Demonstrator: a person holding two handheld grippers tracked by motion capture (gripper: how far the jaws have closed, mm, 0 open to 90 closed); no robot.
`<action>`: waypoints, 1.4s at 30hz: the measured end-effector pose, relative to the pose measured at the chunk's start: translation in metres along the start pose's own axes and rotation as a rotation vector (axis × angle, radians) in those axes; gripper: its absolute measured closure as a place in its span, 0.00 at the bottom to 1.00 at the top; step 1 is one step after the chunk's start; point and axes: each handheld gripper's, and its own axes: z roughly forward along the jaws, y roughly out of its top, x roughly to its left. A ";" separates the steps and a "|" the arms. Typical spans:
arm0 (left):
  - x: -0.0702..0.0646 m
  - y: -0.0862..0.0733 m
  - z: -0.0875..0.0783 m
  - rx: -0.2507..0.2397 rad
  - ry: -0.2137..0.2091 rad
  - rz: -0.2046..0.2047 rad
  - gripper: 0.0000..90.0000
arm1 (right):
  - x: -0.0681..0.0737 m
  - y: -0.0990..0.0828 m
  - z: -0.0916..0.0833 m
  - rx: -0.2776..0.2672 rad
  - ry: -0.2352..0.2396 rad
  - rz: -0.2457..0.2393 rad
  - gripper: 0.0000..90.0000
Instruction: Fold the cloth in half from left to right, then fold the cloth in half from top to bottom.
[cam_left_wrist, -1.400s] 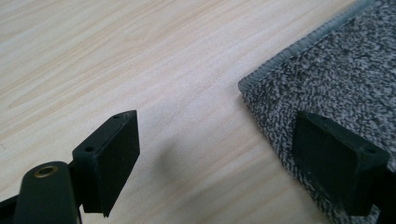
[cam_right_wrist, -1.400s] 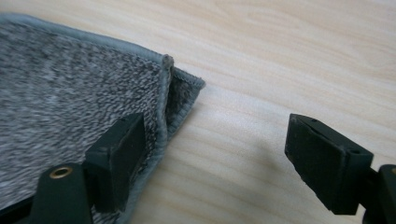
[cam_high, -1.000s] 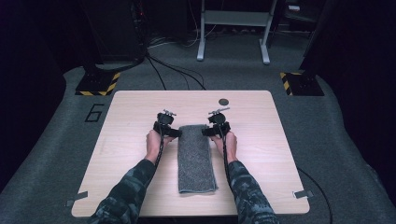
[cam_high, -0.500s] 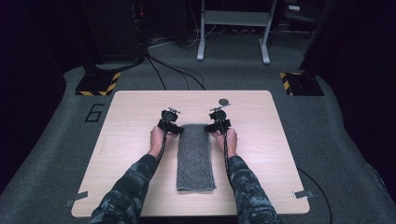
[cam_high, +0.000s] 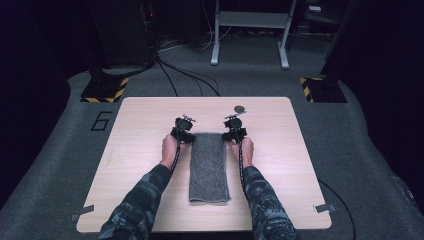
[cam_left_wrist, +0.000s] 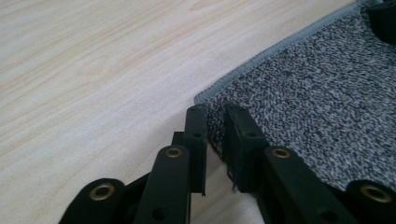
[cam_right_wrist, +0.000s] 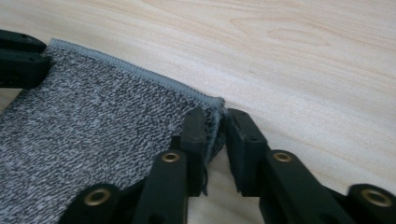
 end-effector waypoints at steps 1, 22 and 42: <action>-0.001 0.000 0.000 0.002 -0.002 0.000 0.91 | -0.001 -0.001 0.001 -0.011 -0.002 -0.007 0.91; -0.003 0.004 -0.028 -0.115 0.007 0.025 0.99 | 0.003 -0.001 -0.021 -0.102 0.055 -0.026 0.98; -0.007 0.026 -0.073 -0.245 0.023 0.056 0.99 | 0.010 0.024 -0.083 -0.271 0.044 -0.101 0.99</action>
